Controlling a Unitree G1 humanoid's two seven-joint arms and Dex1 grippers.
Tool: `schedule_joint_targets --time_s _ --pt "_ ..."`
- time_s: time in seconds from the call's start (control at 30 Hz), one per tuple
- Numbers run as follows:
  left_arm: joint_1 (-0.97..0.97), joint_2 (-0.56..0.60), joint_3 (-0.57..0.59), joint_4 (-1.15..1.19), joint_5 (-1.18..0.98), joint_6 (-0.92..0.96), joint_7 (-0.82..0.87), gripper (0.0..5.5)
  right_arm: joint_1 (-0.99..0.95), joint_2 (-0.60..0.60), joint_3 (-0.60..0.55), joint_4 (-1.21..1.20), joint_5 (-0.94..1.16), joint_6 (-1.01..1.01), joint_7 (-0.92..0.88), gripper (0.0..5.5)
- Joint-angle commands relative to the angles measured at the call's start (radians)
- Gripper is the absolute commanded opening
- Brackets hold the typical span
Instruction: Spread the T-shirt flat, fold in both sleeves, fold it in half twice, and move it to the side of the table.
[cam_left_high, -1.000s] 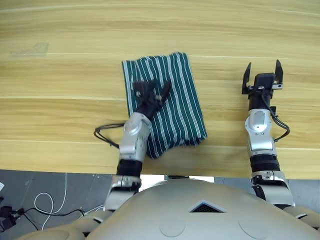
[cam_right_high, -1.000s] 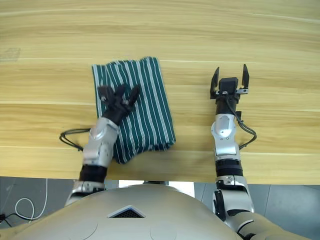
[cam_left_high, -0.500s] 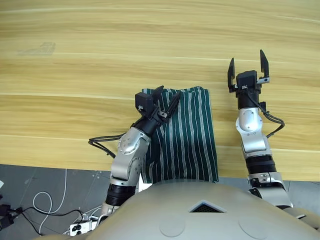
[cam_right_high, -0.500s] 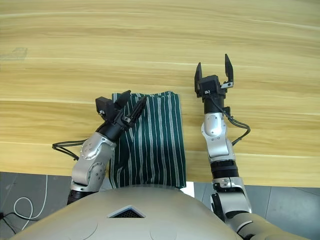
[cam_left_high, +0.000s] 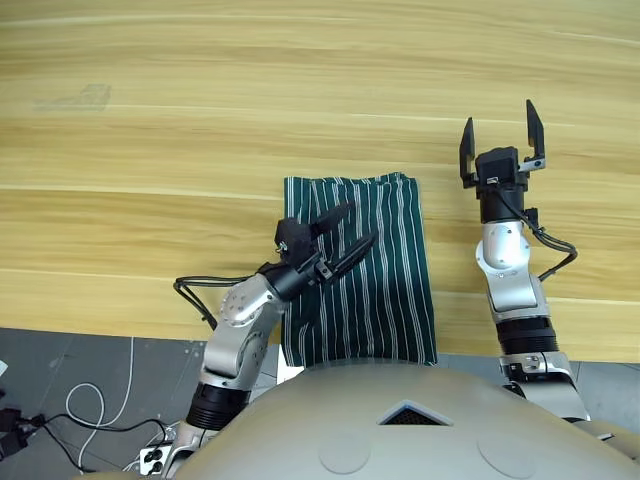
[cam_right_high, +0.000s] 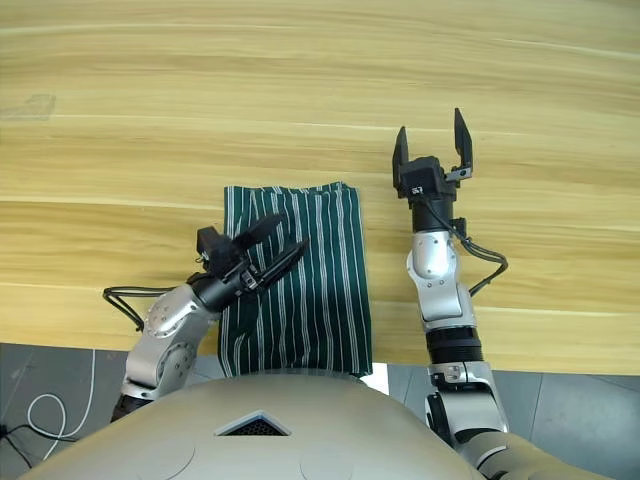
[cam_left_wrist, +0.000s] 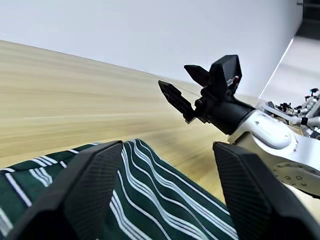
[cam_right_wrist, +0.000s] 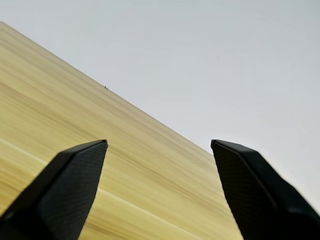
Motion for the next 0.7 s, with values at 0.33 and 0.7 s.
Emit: schedule_joint_targets --time_s 0.33,0.7 --pt "-0.138 0.105 -0.129 0.216 0.26 0.169 0.06 3.35 -0.033 0.005 0.009 0.02 -0.011 0.018 -0.003 3.84" --pt "-0.31 0.02 -0.088 0.524 0.3 0.075 0.097 3.35 -0.039 0.004 0.01 0.035 -0.008 0.008 -0.016 3.84"
